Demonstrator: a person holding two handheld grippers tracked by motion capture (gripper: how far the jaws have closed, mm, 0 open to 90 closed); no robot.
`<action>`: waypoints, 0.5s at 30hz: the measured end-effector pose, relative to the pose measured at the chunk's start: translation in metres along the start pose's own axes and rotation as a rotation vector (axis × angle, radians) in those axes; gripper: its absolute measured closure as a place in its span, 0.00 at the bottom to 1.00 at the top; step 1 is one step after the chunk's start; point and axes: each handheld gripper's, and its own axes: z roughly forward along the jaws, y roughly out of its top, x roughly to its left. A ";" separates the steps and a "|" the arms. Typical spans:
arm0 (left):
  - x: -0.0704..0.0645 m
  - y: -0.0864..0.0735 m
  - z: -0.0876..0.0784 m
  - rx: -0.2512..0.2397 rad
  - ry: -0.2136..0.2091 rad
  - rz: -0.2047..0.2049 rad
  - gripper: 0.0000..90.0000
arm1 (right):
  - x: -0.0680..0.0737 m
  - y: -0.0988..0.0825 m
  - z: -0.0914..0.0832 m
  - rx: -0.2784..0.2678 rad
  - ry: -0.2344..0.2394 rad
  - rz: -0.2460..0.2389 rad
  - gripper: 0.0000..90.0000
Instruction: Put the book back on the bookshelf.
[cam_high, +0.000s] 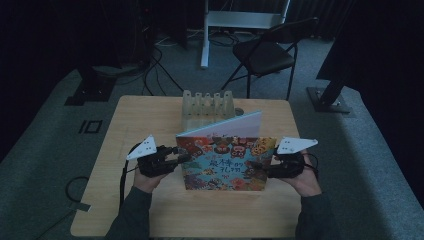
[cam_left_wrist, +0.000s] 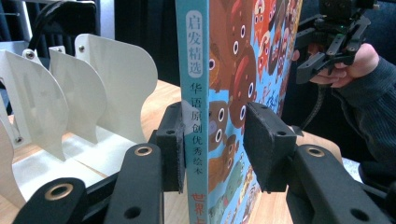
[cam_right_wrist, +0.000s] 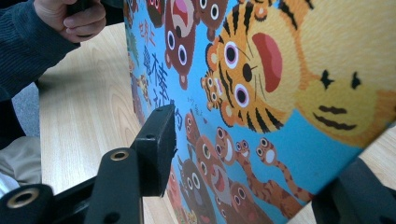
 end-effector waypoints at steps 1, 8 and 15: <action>0.000 0.000 0.001 0.001 -0.002 0.001 0.67 | 0.000 0.000 0.000 -0.001 0.001 -0.003 0.51; -0.001 0.001 0.004 0.002 -0.023 0.009 0.66 | 0.000 -0.001 -0.003 -0.008 -0.005 -0.003 0.51; -0.003 0.003 0.012 0.004 -0.030 0.024 0.65 | 0.001 -0.002 -0.005 -0.014 -0.012 -0.008 0.52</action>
